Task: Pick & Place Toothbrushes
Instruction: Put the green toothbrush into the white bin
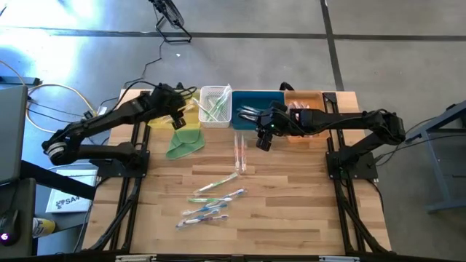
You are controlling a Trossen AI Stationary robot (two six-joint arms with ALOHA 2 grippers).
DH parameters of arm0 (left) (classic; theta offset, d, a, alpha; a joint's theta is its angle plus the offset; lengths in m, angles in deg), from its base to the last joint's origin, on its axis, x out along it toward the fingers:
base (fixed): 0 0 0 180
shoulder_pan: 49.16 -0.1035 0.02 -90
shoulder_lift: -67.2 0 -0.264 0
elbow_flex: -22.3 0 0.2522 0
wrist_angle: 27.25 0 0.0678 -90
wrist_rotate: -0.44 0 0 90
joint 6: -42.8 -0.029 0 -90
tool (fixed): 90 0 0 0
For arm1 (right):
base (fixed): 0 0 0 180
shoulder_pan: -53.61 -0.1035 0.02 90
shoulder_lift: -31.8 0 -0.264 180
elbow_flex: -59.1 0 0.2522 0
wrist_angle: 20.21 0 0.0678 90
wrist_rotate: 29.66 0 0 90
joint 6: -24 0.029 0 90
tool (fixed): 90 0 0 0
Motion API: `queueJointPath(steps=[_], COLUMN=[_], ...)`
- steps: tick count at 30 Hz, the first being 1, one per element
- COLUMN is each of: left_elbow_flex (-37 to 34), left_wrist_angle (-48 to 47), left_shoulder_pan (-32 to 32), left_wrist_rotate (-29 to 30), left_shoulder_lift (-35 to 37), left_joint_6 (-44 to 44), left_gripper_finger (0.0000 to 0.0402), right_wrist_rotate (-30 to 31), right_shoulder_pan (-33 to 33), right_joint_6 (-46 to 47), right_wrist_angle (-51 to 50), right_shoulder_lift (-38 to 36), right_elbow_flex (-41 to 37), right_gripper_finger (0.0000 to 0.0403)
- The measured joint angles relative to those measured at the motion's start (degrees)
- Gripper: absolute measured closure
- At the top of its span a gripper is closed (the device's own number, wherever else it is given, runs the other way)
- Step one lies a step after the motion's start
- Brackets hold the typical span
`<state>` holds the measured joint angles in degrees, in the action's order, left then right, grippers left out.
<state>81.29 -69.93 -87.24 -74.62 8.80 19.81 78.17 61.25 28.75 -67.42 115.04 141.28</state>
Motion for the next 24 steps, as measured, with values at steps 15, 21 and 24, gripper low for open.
queueJointPath(steps=[15, 21, 24], left_elbow_flex=[0.0, 0.0, 0.0], left_wrist_angle=[9.96, 10.2, 12.29], left_shoulder_pan=[18.33, 25.38, 28.72], left_wrist_rotate=[-2.9, -2.91, -2.99], left_shoulder_lift=[4.41, 4.41, 4.41], left_joint_6=[-8.4, -11.33, -12.33], left_gripper_finger=[0.0226, 0.0226, 0.0226], right_wrist_rotate=[-0.24, -0.24, -0.24], right_shoulder_pan=[-0.01, -0.02, -0.02], right_joint_6=[0.02, 0.02, 0.02], right_wrist_angle=[0.0, -0.01, 0.0], right_shoulder_lift=[0.0, 0.0, 0.0], right_elbow_flex=[0.0, 0.0, 0.0], right_gripper_finger=[0.0227, 0.0227, 0.0227])
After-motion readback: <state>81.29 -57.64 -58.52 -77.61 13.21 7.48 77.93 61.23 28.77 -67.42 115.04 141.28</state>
